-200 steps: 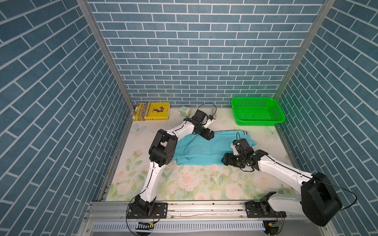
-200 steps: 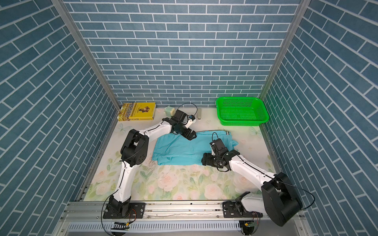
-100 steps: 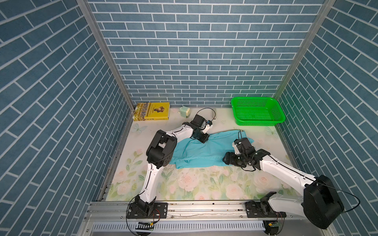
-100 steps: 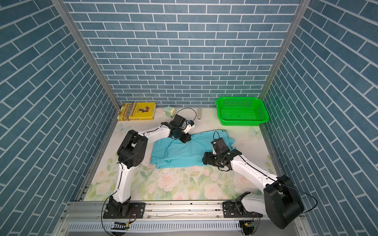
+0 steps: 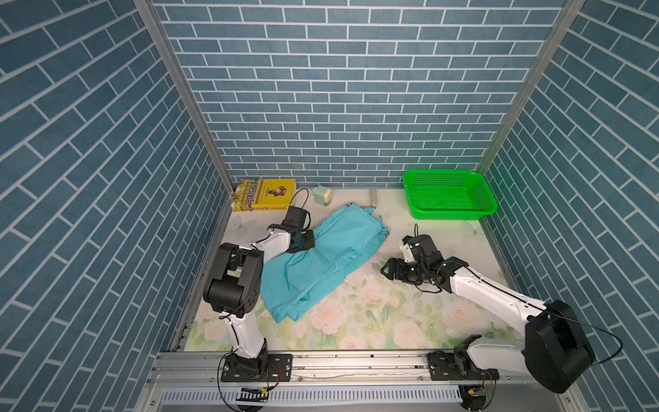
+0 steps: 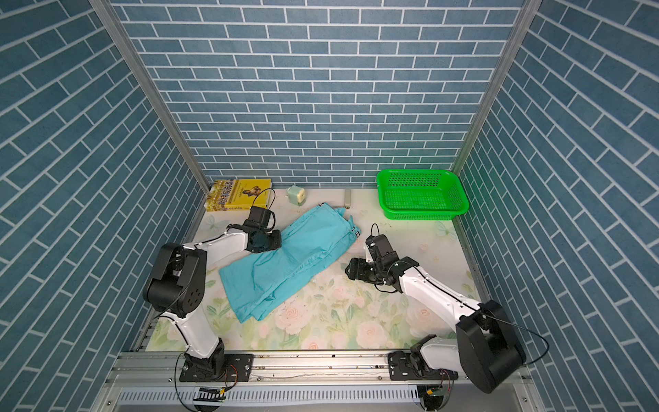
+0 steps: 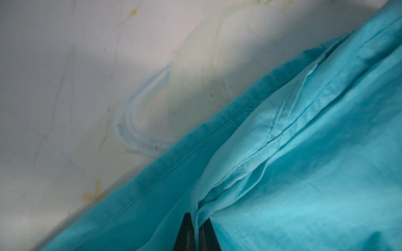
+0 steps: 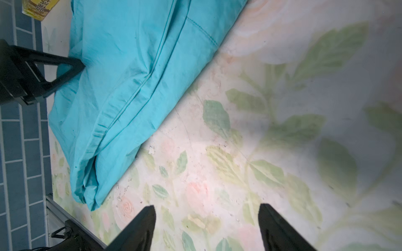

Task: Roll up the long pants
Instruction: Adjust the long pant at the center of the board.

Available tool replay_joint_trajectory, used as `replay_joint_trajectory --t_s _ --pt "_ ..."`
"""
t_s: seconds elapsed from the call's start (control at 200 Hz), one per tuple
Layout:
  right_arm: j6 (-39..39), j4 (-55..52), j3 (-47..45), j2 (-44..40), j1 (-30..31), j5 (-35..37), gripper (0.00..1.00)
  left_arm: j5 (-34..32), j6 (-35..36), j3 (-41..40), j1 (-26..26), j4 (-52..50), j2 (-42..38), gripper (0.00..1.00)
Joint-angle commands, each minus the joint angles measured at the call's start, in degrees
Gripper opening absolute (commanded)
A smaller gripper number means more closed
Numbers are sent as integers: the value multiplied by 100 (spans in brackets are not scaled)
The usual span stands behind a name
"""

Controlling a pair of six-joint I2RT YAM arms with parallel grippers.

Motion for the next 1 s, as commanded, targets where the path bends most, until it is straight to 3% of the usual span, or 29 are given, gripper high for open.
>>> replay_joint_trajectory --t_s 0.0,0.27,0.55,0.72,0.77,0.885,0.995 --pt "288 788 401 571 179 -220 78 -190 -1048 -109 -26 74 -168 0" --pt "598 1998 1383 2245 344 -255 80 236 -1911 -378 -106 558 -289 0" --pt "362 1358 3080 3690 344 190 79 350 -1924 -433 -192 577 -256 0" --pt "75 701 4144 4432 198 461 79 404 -1793 -495 -220 485 -353 49" --pt "-4 644 4367 4597 147 510 79 415 -1741 -499 -277 437 -368 59" --pt "-210 422 4896 4929 24 583 79 336 -1628 -541 -513 306 -450 73" --pt "-416 300 5348 5299 -75 604 79 346 -1613 -702 -702 285 -566 77"
